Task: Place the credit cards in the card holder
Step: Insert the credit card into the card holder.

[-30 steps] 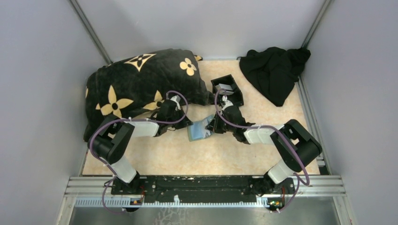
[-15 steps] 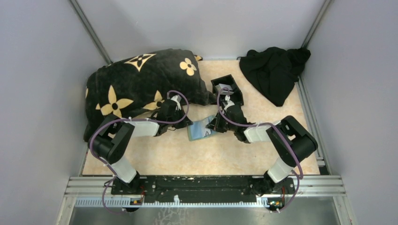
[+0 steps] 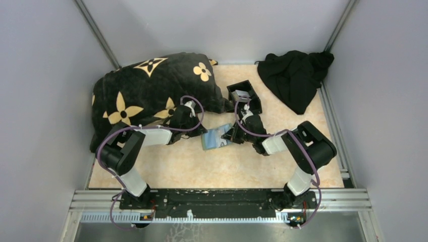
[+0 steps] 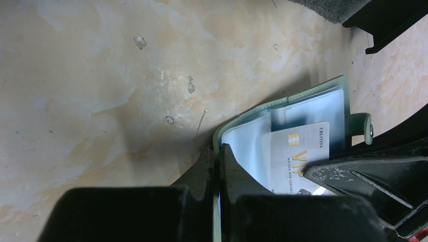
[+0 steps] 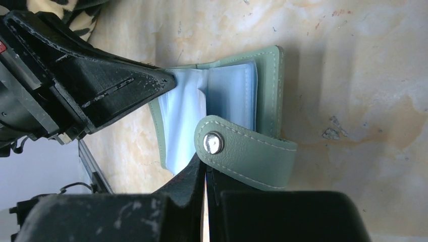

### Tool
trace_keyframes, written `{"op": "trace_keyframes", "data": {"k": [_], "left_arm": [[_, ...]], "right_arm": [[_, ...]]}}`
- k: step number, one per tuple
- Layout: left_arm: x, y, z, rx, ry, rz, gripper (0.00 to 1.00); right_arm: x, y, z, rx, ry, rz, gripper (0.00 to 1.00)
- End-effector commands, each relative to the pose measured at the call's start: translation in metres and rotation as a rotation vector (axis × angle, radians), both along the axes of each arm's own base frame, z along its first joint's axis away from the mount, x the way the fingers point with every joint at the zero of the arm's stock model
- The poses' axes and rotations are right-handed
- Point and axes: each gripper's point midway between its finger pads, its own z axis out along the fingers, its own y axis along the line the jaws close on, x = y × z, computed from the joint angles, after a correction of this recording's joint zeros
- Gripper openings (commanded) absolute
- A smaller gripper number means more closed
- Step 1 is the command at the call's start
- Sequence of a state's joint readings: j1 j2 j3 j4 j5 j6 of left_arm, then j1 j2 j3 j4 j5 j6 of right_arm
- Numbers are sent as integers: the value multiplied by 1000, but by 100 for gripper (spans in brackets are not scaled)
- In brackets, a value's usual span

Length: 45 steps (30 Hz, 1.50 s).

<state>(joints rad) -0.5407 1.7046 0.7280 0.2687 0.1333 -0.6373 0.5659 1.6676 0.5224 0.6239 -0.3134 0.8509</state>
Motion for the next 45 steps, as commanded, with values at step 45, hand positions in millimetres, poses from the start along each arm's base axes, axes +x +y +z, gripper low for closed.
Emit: {"op": "trace_keyframes", "data": {"k": [45], "left_arm": [[-37, 71, -89, 438, 207, 28, 0]], "right_arm": [[34, -4, -11, 30, -42, -68, 0]]}}
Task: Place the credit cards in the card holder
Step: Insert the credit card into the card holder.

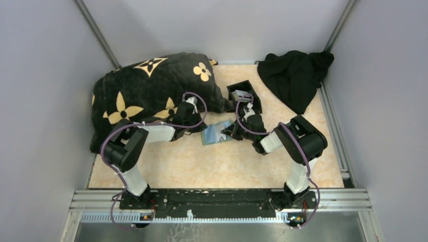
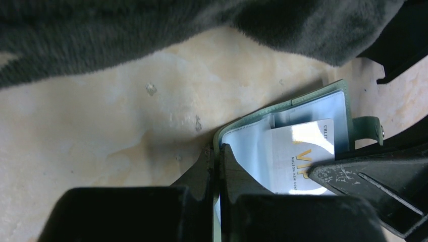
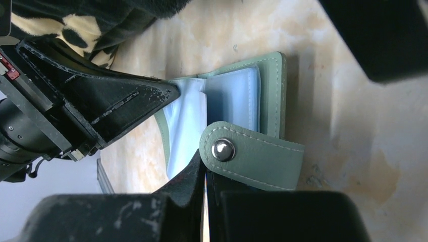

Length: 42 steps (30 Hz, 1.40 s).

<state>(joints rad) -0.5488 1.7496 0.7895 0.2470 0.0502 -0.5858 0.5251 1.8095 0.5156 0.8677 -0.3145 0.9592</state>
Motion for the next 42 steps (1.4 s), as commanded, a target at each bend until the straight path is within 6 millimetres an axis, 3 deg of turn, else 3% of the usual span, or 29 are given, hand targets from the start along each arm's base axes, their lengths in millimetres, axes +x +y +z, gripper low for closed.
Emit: {"op": "trace_keyframes", "data": {"k": [1, 8, 18, 24, 29, 36, 39, 42], "left_arm": [[-56, 67, -88, 362, 260, 22, 0], [-60, 65, -97, 401, 280, -1, 0], [-62, 60, -102, 426, 293, -29, 0], [-70, 50, -105, 431, 303, -78, 0], [-77, 45, -108, 408, 327, -93, 9], [-76, 42, -103, 386, 322, -79, 37], [-72, 37, -101, 380, 316, -83, 40], [-68, 32, -100, 371, 316, -93, 34]], "right_arm": [[9, -5, -5, -97, -43, 18, 0], [18, -11, -7, -129, -55, 4, 0], [30, -12, 10, -79, -87, 2, 0], [26, -6, 8, -28, -63, 28, 0], [15, -7, 0, 0, -35, 36, 0], [10, -8, 0, 1, -37, 45, 0], [10, -7, 4, 3, -43, 53, 0], [7, -9, 6, 2, -43, 54, 0]]}}
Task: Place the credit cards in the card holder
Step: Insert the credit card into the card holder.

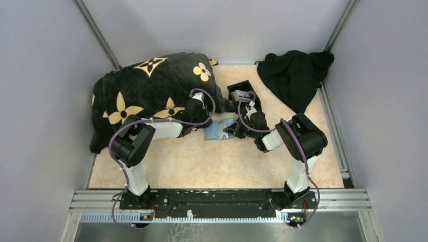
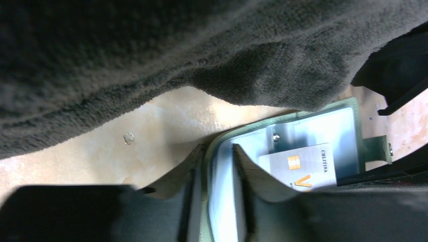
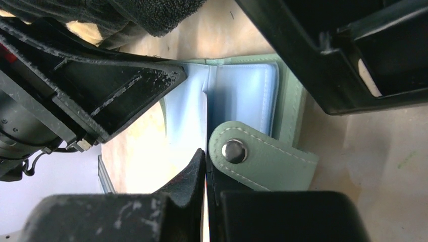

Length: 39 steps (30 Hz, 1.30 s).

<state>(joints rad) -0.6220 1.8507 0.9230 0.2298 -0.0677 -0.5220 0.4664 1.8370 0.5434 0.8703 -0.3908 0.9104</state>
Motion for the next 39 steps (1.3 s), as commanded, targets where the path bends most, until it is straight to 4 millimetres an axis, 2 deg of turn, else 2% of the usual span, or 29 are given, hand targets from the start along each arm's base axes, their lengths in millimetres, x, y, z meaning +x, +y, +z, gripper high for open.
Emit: {"op": "trace_keyframes", "data": {"k": [1, 3, 9, 24, 39], "left_arm": [[-90, 58, -100, 282, 392, -42, 29], [-89, 57, -100, 284, 391, -44, 17], [-86, 56, -103, 296, 387, -64, 0], [-86, 51, -115, 314, 412, -120, 0], [-92, 47, -120, 294, 433, -147, 0]], "right_arm": [[-7, 0, 6, 3, -21, 26, 0], [-10, 1, 8, 8, -24, 31, 0], [-11, 2, 13, 9, -36, 37, 0], [24, -12, 20, -40, -81, -54, 0], [35, -19, 6, -22, -80, -145, 0]]}}
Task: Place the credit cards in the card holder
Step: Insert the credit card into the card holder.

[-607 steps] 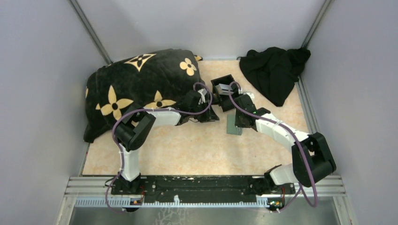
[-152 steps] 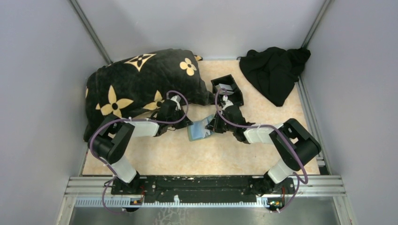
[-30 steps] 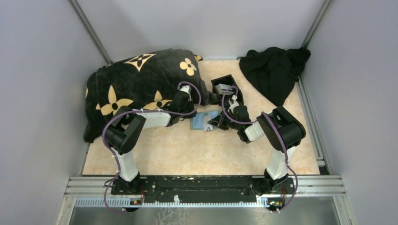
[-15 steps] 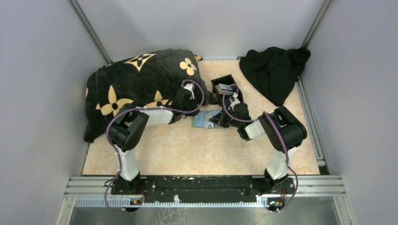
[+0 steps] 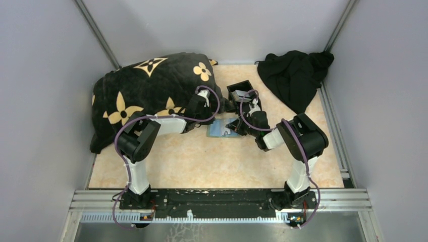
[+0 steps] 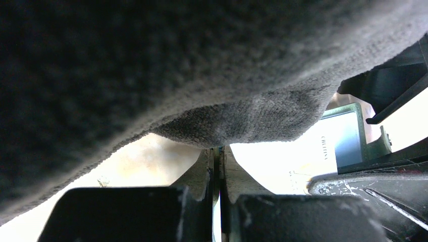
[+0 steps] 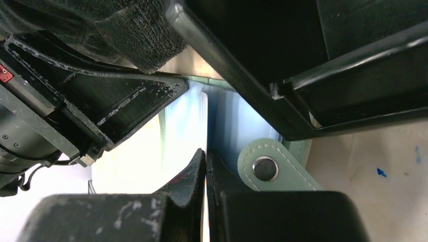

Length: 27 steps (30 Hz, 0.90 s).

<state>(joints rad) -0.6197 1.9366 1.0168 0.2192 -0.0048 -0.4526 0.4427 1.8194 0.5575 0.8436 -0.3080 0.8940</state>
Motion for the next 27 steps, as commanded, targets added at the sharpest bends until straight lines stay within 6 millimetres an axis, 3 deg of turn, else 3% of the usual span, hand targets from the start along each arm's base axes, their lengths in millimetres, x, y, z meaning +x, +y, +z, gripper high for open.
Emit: {"op": "trace_keyframes", "data": {"k": [1, 17, 27], "left_arm": [[-105, 65, -114, 300, 425, -56, 0], [-111, 58, -115, 289, 448, -78, 0], [-120, 56, -115, 275, 464, -92, 0]], "right_arm": [[14, -4, 3, 22, -50, -56, 0], [6, -3, -18, 26, 32, -78, 0], [-10, 13, -35, -90, 90, -35, 0]]}}
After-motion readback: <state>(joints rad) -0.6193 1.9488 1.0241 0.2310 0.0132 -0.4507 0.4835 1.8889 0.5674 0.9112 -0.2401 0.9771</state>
